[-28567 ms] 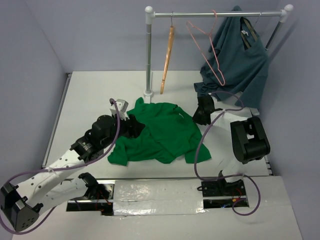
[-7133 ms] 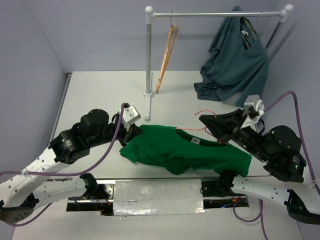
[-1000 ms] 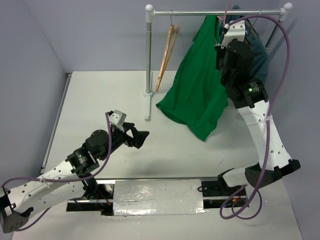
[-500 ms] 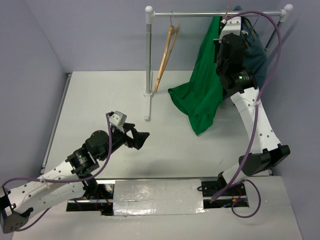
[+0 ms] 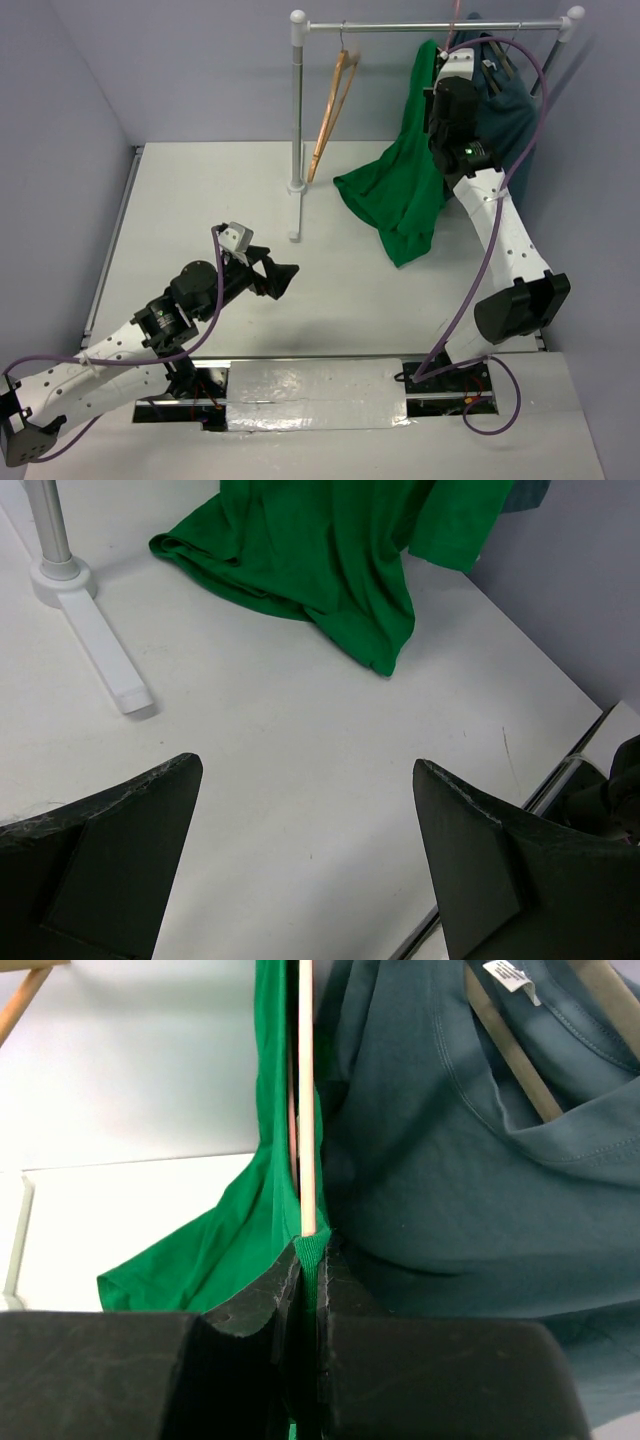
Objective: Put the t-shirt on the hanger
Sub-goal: Place the hanger at the clothesline.
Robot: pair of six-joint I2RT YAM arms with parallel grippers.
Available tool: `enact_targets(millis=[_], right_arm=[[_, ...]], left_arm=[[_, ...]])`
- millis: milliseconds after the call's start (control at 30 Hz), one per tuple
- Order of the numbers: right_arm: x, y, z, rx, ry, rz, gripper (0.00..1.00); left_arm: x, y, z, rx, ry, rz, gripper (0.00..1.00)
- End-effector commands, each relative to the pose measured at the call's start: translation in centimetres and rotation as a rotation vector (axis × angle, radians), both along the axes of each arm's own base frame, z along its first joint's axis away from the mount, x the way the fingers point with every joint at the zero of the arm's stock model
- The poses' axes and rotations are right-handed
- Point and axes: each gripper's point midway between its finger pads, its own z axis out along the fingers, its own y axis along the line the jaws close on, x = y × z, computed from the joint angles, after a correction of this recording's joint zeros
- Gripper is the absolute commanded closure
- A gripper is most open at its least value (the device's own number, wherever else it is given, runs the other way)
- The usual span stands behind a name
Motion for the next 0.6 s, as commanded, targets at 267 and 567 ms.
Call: enact_targets(millis=[267, 567], right_arm=[[-0.3, -0.3, 3.8, 0.080, -0.144, -0.025, 0.50], [-6.2, -1.0, 10.3, 0.175, -0.238, -0.005, 0.13]], left_arm=[[0.2, 0.1, 1.7, -0.037, -0.057, 0.009, 0.01], [0.7, 0.1, 1.1, -0.015, -0.058, 0.026, 0.01]])
